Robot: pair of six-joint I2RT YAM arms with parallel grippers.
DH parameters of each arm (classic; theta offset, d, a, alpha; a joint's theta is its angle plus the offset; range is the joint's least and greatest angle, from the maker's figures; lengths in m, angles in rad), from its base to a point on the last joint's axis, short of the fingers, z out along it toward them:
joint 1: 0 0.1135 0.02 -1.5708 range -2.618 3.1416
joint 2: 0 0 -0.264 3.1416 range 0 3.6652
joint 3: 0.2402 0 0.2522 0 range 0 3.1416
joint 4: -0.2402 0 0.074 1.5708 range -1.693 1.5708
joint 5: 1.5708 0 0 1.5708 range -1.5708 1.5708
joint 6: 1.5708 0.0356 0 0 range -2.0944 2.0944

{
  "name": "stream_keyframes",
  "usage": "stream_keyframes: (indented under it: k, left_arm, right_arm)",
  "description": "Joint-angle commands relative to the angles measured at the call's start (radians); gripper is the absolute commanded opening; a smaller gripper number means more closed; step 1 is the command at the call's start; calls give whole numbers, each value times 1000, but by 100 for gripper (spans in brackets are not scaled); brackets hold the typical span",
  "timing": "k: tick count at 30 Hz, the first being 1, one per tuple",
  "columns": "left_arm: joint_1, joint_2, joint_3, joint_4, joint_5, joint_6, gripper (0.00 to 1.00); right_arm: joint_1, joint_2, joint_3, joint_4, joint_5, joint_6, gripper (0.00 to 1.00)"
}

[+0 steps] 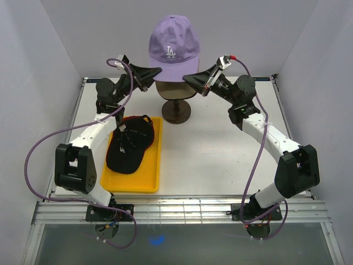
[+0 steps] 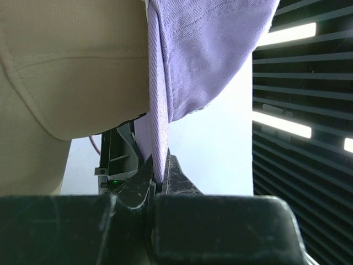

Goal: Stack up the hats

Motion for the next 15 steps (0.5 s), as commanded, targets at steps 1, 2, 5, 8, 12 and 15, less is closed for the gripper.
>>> stream_keyframes:
  k: [1,2,5,8,12,15]
  left_arm:
    - [-7,-84,-20,82,90,4,0]
    - [-7,-86,-26,83,91,5,0]
    - [-7,-90,-55,83,96,10,0]
    - [-7,-92,-79,83,104,15,0]
    - [-7,-81,-89,82,122,24,0]
    - [-9,-66,-84,82,148,29,0]
  right_arm:
    - [-32,5,-24,0,3,-13,8]
    - [-38,2,-31,1,5,-9,8]
    - [-44,-3,-49,3,6,-4,8]
    - [-50,-9,-72,3,12,2,8]
    - [-71,-21,-110,23,14,20,8]
    - [-84,-27,-132,30,14,31,8]
